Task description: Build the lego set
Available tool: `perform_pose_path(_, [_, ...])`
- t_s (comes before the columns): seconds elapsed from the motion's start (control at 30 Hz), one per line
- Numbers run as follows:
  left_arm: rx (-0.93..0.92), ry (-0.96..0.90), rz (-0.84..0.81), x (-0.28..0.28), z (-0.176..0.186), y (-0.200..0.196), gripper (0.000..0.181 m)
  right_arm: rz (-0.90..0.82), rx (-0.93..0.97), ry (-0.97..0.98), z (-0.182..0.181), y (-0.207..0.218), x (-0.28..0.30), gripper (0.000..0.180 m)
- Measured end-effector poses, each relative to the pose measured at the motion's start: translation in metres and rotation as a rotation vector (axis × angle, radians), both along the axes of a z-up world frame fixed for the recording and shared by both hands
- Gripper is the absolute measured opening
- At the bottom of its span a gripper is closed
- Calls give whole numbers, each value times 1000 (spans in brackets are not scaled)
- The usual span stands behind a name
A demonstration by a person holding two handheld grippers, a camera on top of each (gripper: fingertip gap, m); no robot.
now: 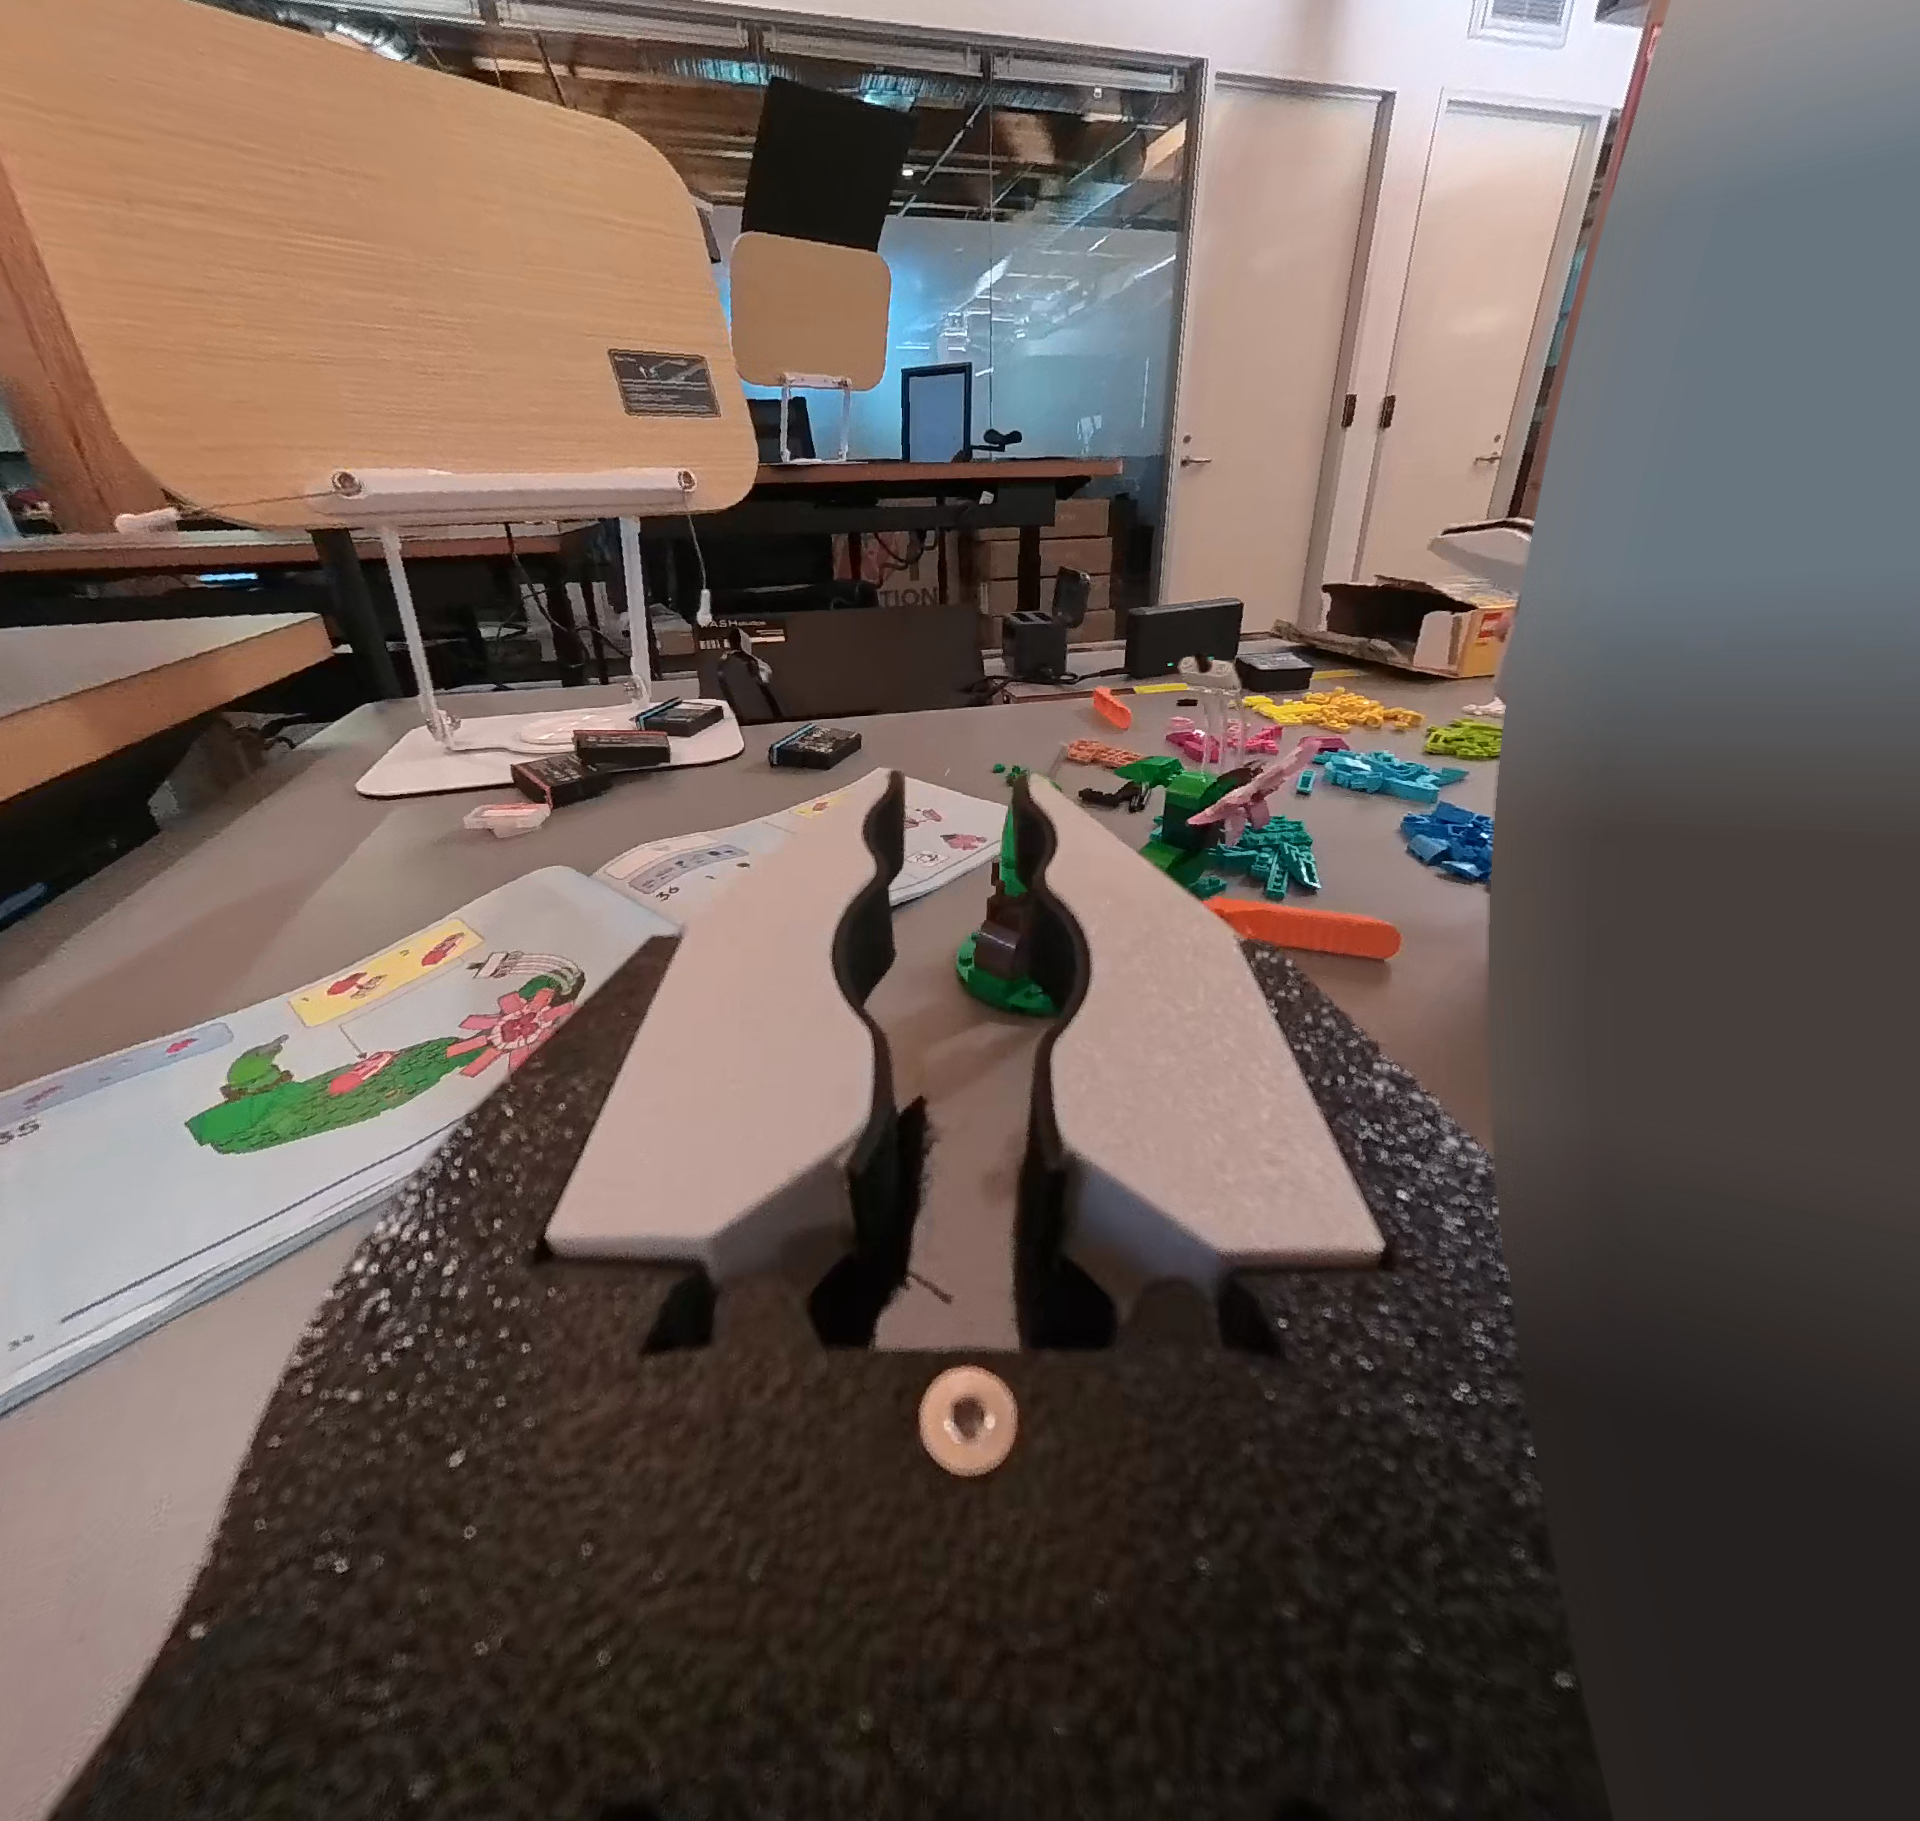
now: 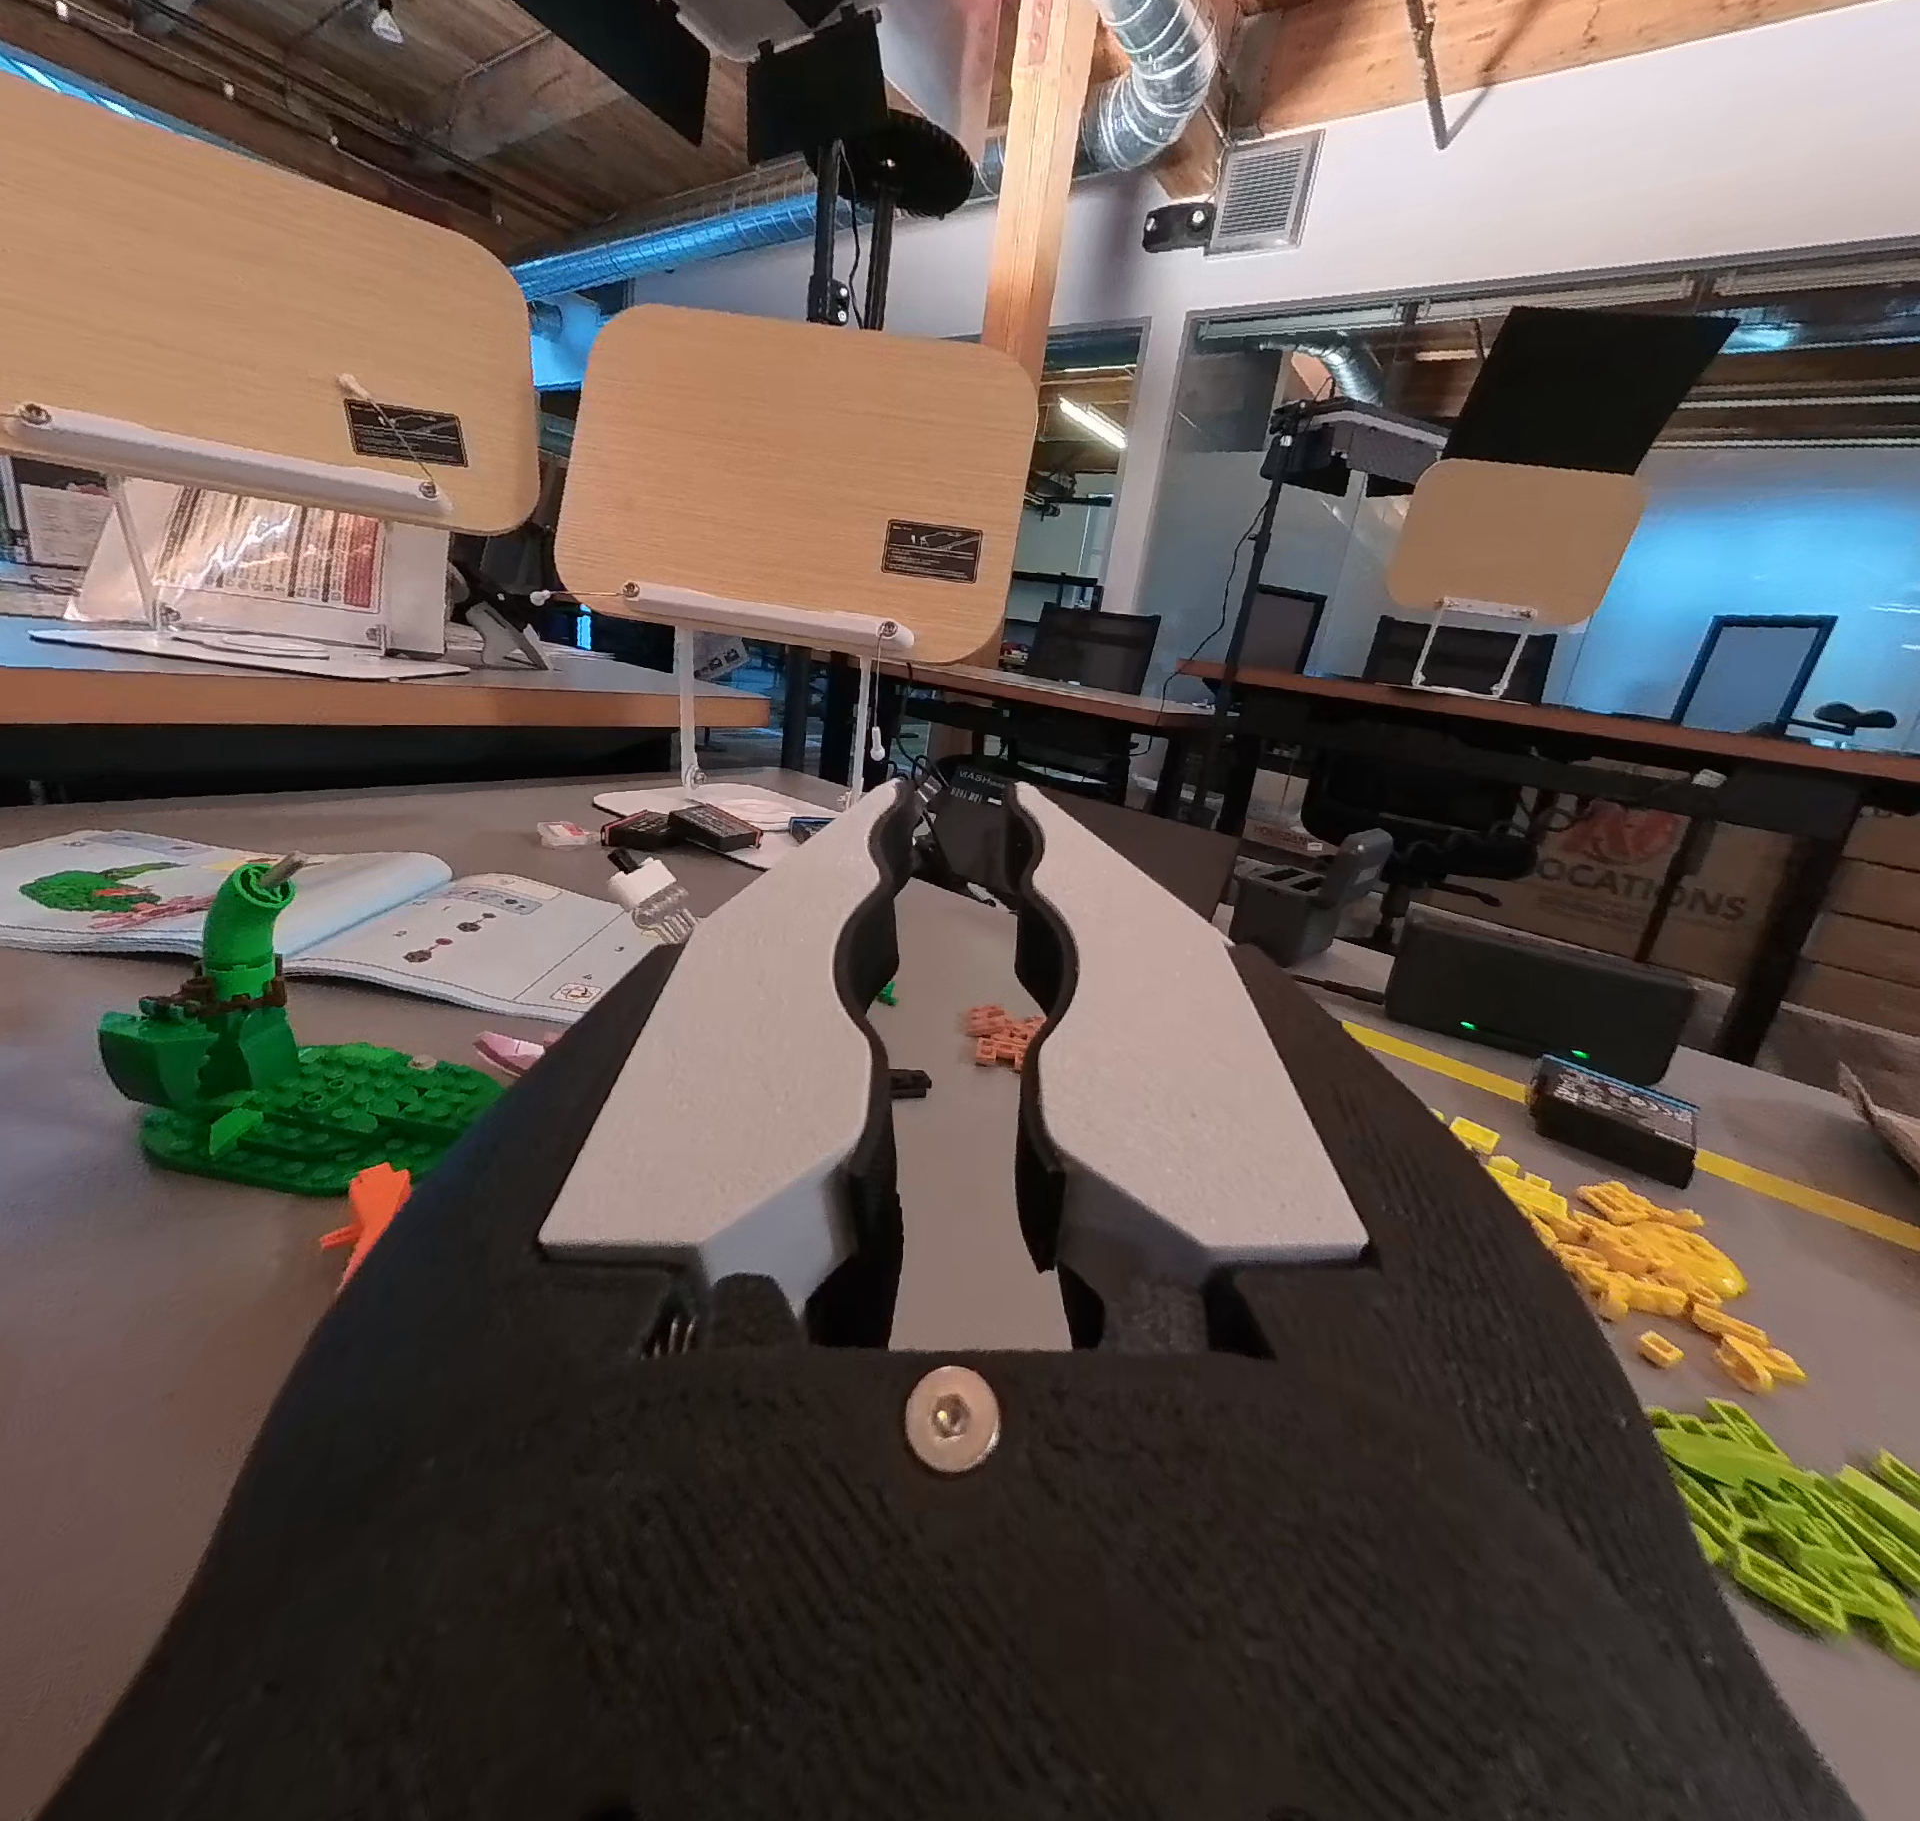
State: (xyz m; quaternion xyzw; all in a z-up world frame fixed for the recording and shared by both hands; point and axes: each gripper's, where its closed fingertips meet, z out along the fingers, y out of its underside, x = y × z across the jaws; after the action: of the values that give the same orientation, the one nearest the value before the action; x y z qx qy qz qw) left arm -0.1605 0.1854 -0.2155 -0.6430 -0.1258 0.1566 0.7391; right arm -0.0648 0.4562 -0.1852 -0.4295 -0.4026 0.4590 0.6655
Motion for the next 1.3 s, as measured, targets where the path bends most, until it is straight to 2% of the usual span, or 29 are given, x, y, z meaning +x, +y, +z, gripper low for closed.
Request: perform_pose_path(1.3, [6,-17,-6,-1,0,-1,17,11,4,-9,-1,-3,-1,13])
